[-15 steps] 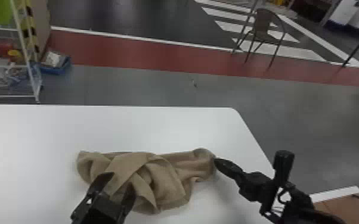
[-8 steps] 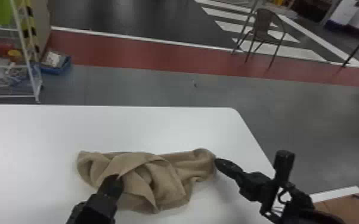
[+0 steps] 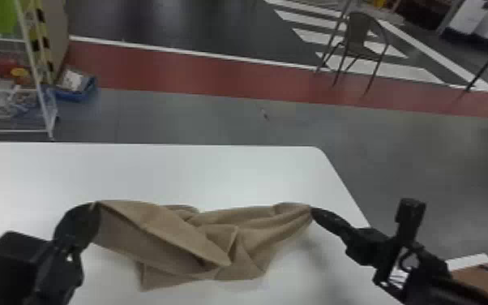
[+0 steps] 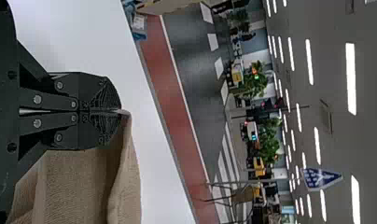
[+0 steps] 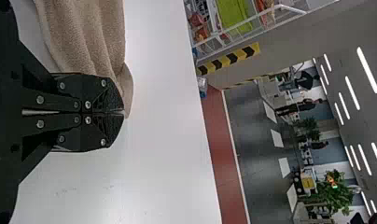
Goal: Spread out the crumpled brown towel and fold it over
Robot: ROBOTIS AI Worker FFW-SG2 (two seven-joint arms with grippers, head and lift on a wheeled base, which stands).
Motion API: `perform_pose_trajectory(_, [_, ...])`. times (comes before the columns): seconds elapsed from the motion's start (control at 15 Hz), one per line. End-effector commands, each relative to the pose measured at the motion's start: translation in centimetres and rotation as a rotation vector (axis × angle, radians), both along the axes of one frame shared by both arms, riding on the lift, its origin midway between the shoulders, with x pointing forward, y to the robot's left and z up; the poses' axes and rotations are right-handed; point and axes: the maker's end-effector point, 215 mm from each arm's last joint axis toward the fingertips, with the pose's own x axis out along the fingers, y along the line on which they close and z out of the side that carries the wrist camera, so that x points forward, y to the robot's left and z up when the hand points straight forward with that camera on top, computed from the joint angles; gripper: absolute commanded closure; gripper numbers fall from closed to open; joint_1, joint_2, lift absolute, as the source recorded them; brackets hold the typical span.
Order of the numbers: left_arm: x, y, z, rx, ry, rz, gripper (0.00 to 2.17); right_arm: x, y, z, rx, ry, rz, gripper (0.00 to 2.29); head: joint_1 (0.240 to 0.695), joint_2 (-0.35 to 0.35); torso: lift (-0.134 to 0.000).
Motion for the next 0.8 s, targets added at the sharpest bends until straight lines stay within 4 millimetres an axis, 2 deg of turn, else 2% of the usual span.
perform_pose_trajectory(0.0, [0.8, 4.8, 1.8, -0.026, -0.015, 0.081, 1.80, 0.2, -2.0, 1.0, -0.002, -0.002, -0.022, 1.65, 0.695, -0.350, -0.123])
perform_pose_trajectory(0.07, [1.1, 6.7, 2.5, -0.041, -0.020, 0.106, 1.79, 0.4, -2.6, 1.5, 0.000, -0.009, -0.037, 1.65, 0.695, -0.350, -0.123])
perform_pose_trajectory(0.2, [1.1, 9.8, 2.4, -0.044, -0.011, 0.156, 1.80, 0.9, -3.8, 2.6, -0.007, -0.025, -0.055, 1.65, 0.695, -0.324, -0.123])
perform_pose_trajectory(0.33, [1.1, 12.1, 2.6, -0.053, -0.010, 0.189, 1.80, 0.7, -4.0, 2.4, 0.015, -0.008, -0.066, 1.65, 0.695, -0.304, -0.123])
perform_pose_trajectory(0.53, [1.1, 14.1, 2.4, -0.039, -0.008, 0.221, 1.79, 0.0, -5.8, 3.2, 0.024, -0.027, -0.109, 1.65, 0.695, -0.269, -0.123])
perform_pose_trajectory(0.73, [1.5, 15.9, 1.7, -0.020, 0.003, 0.249, 1.79, -1.1, -7.5, 4.2, 0.048, -0.058, -0.145, 1.65, 0.695, -0.266, -0.123])
